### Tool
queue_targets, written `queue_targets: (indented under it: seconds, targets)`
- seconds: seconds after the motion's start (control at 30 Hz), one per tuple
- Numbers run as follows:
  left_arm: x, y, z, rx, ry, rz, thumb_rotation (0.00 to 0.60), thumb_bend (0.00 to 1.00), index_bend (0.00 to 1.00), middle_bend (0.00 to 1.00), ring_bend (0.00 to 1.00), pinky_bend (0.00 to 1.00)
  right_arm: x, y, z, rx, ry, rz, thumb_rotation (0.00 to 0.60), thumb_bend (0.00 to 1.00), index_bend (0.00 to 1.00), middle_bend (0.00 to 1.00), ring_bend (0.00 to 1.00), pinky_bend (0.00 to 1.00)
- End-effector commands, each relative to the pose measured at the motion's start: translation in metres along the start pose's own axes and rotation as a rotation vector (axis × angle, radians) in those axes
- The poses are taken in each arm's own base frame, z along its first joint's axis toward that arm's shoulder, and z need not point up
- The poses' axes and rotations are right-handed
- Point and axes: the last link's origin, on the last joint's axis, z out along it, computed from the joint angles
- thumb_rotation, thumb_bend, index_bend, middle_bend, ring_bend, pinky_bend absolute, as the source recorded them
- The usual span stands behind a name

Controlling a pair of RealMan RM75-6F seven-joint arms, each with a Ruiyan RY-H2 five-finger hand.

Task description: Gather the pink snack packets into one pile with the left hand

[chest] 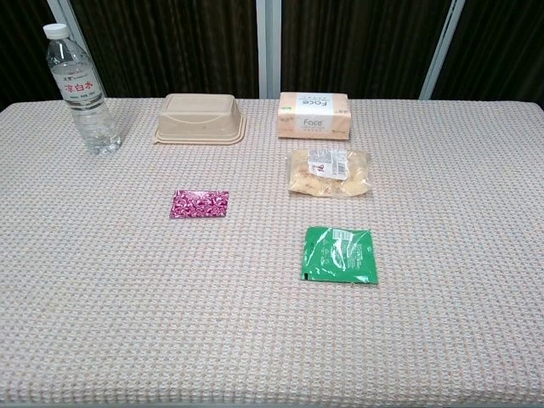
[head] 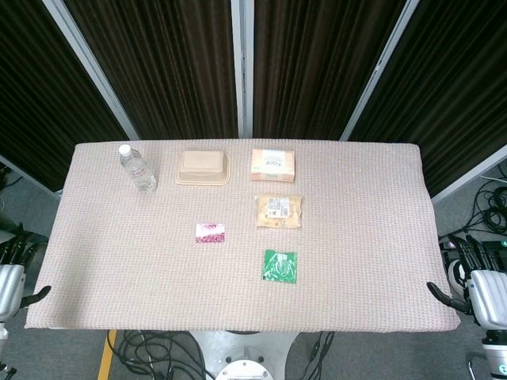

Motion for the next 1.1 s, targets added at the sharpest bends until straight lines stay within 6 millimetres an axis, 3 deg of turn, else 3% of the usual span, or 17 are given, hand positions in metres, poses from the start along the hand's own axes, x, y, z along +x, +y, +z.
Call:
queue_targets:
  seconds: [0.03, 0.6, 0.83, 1.0, 1.1]
  targets:
    - [0.0, 0.0, 0.001, -0.001, -0.002, -0.001, 0.6, 0.11, 0.29, 0.23, 0.13, 0.16, 0.0, 0.0, 0.001, 0.0, -0.001, -0.003, 0.037, 0.09, 0.07, 0.11, 0.0, 0.07]
    - [0.007, 0.003, 0.002, -0.025, 0.021, -0.005, 0.6, 0.11, 0.29, 0.23, 0.13, 0.16, 0.002, 0.002, -0.002, 0.002, 0.018, 0.013, 0.04, 0.09, 0.07, 0.11, 0.0, 0.07]
    - [0.013, 0.011, 0.015, -0.098, 0.044, 0.005, 0.6, 0.11, 0.29, 0.23, 0.14, 0.18, 0.005, -0.002, 0.003, 0.02, 0.026, 0.007, 0.039, 0.09, 0.06, 0.11, 0.0, 0.07]
    - [0.02, 0.024, 0.035, -0.185, 0.064, -0.006, 0.6, 0.12, 0.29, 0.31, 0.24, 0.3, 0.004, -0.006, 0.006, 0.035, 0.02, 0.004, 0.052, 0.09, 0.06, 0.11, 0.0, 0.07]
    - [0.021, 0.037, 0.056, -0.264, 0.052, -0.001, 0.6, 0.14, 0.29, 0.42, 0.37, 0.44, 0.005, -0.008, 0.008, 0.045, 0.017, 0.003, 0.062, 0.09, 0.06, 0.11, 0.0, 0.07]
